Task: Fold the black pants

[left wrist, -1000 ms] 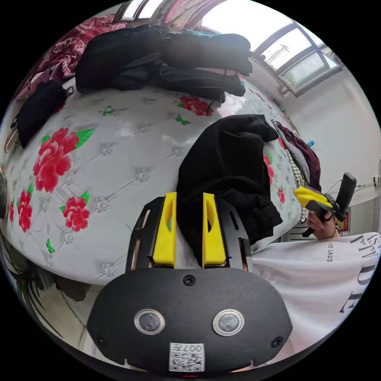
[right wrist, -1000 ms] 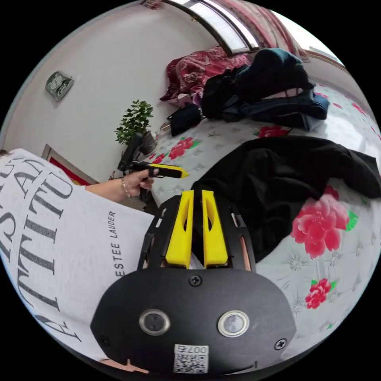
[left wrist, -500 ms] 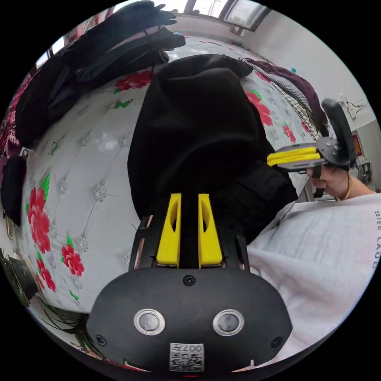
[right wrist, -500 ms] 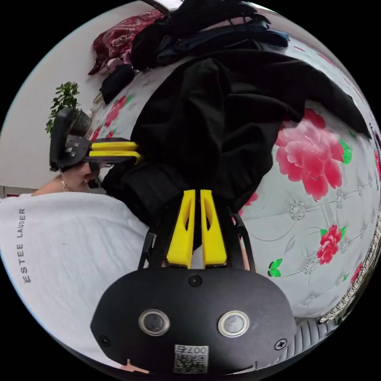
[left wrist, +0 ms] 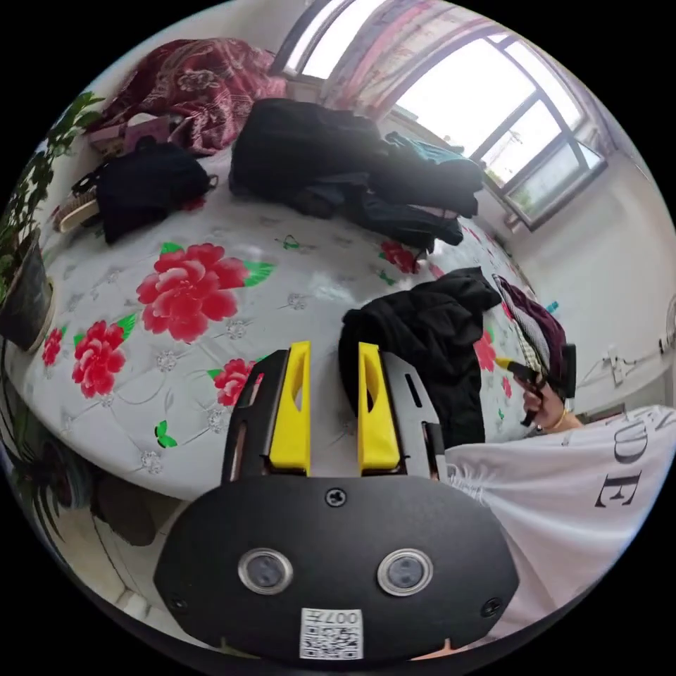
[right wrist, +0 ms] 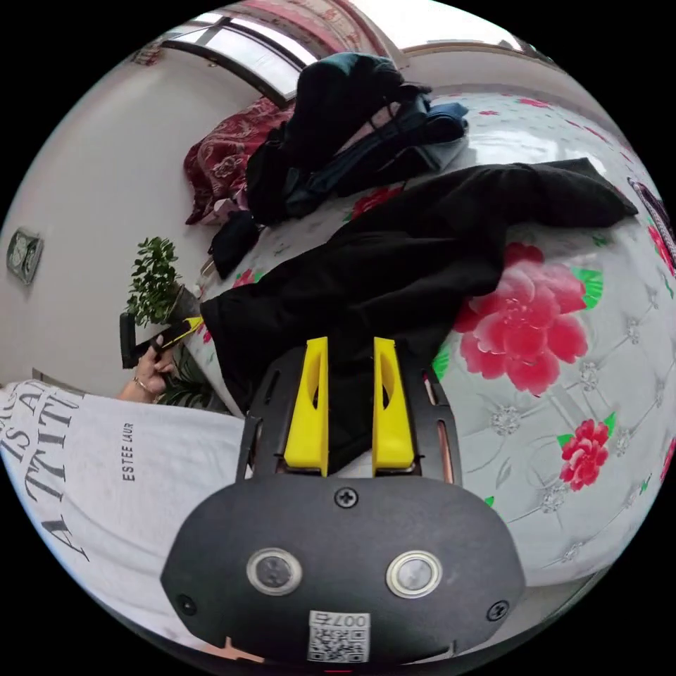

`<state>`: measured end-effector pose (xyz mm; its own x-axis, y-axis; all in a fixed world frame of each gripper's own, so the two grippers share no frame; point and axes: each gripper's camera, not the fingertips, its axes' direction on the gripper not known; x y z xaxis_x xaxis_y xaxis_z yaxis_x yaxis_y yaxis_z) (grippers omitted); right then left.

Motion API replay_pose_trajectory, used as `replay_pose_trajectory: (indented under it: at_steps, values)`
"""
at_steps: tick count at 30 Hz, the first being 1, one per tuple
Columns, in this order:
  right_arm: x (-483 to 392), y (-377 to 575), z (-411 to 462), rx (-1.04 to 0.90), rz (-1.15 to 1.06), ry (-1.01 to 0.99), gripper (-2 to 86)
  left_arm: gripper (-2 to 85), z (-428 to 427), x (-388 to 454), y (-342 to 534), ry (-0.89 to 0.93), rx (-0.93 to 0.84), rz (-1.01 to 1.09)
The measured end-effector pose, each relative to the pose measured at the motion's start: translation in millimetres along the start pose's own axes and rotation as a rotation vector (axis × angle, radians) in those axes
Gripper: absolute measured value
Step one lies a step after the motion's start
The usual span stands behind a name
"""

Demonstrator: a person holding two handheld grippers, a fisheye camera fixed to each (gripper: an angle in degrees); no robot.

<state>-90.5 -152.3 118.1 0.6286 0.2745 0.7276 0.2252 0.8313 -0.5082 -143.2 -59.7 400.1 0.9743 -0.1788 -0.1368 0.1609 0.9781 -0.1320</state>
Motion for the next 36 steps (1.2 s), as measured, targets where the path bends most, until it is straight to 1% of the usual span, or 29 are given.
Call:
replay_pose_trajectory:
  at_steps: [1,2,3,5,6,8,9,10,12,14,15,17,19,21,22,24,25,26,27,28,29,30,31,33,34,36]
  values:
    - [21.4,-6.8,-12.1,0.024,0.053,0.047,6.6,12.9,8.9,23.9,0.8,0.007,-0.033,0.091]
    - [32.2,-10.7,-18.3,0.036,0.080,0.073,6.8,13.7,15.3,37.0,1.1,0.000,-0.051,0.136]
    - [51.0,-19.4,-29.6,0.061,0.124,0.121,7.3,15.4,30.3,63.1,0.8,-0.033,-0.083,0.213]
    - [74.9,-36.7,-43.7,0.088,0.163,0.159,7.9,16.0,53.2,93.8,-2.4,-0.141,-0.090,0.254]
    - [88.6,-51.1,-50.9,0.101,0.186,0.170,8.3,16.0,69.4,105.0,-7.9,-0.197,-0.096,0.232]
    - [103.5,-75.7,-58.3,0.126,0.193,0.156,8.6,15.0,97.8,108.9,-20.2,-0.240,-0.143,0.166]
    - [109.5,-93.5,-58.9,0.133,0.186,0.150,8.7,10.9,119.2,107.0,-29.7,-0.249,-0.209,0.128]
    - [113.1,-111.7,-54.2,0.126,0.172,0.156,8.6,3.6,139.1,102.2,-39.7,-0.227,-0.293,0.088]
    - [116.7,-135.4,-38.4,0.095,0.152,0.164,8.2,2.3,155.4,92.5,-51.1,-0.202,-0.332,0.021]
    - [122.7,-152.7,-16.3,0.050,0.155,0.165,7.0,1.6,160.2,81.4,-60.7,-0.142,-0.335,-0.058]
    - [127.6,-159.9,-0.4,0.003,0.162,0.150,5.3,1.2,159.1,77.2,-64.7,-0.145,-0.332,-0.085]
    - [133.2,-161.5,17.6,-0.062,0.178,0.148,2.8,0.8,152.2,75.2,-68.1,-0.188,-0.310,-0.073]
    - [130.1,-145.9,20.0,-0.060,0.157,0.152,0.9,0.5,133.2,61.4,-72.7,-0.223,-0.254,-0.103]
    - [115.6,-122.0,10.7,-0.048,0.112,0.094,0.4,0.7,113.9,42.1,-81.3,-0.254,-0.197,-0.135]
    - [98.1,-99.6,6.4,-0.071,0.065,0.052,0.3,0.9,100.8,25.6,-90.9,-0.278,-0.160,-0.167]
    - [59.9,-58.1,8.8,-0.166,-0.049,0.058,0.4,1.6,82.0,-0.6,-108.3,-0.317,-0.095,-0.247]
    - [33.8,-28.4,12.5,-0.236,-0.129,0.014,0.5,2.4,74.9,-15.8,-120.0,-0.359,-0.070,-0.301]
    - [22.5,-13.5,14.8,-0.272,-0.147,-0.044,0.7,3.0,73.5,-22.6,-125.4,-0.377,-0.066,-0.324]
    - [5.6,11.6,19.8,-0.333,-0.139,-0.159,1.1,4.6,73.8,-33.9,-134.4,-0.406,-0.074,-0.369]
    - [-6.9,31.4,23.2,-0.373,-0.117,-0.220,1.8,6.8,76.8,-40.3,-140.5,-0.425,-0.100,-0.407]
    - [-11.5,39.1,22.3,-0.371,-0.106,-0.207,2.4,7.4,78.0,-40.7,-142.1,-0.432,-0.113,-0.411]
    - [-16.2,50.3,13.6,-0.306,-0.077,-0.116,3.5,8.6,77.2,-35.6,-141.5,-0.460,-0.117,-0.393]
    - [-15.2,56.2,-2.6,-0.201,-0.040,-0.021,4.6,8.9,73.5,-27.3,-135.4,-0.497,-0.102,-0.371]
    - [-6.8,58.7,-29.2,-0.051,0.045,0.109,6.4,9.6,66.3,-15.6,-116.9,-0.510,-0.084,-0.362]
    - [-2.5,57.0,-40.6,-0.006,0.064,0.175,7.5,10.0,60.9,-8.5,-99.2,-0.512,-0.077,-0.365]
    - [0.3,50.3,-44.6,-0.010,0.047,0.259,8.9,10.2,53.2,1.5,-67.7,-0.531,-0.076,-0.370]
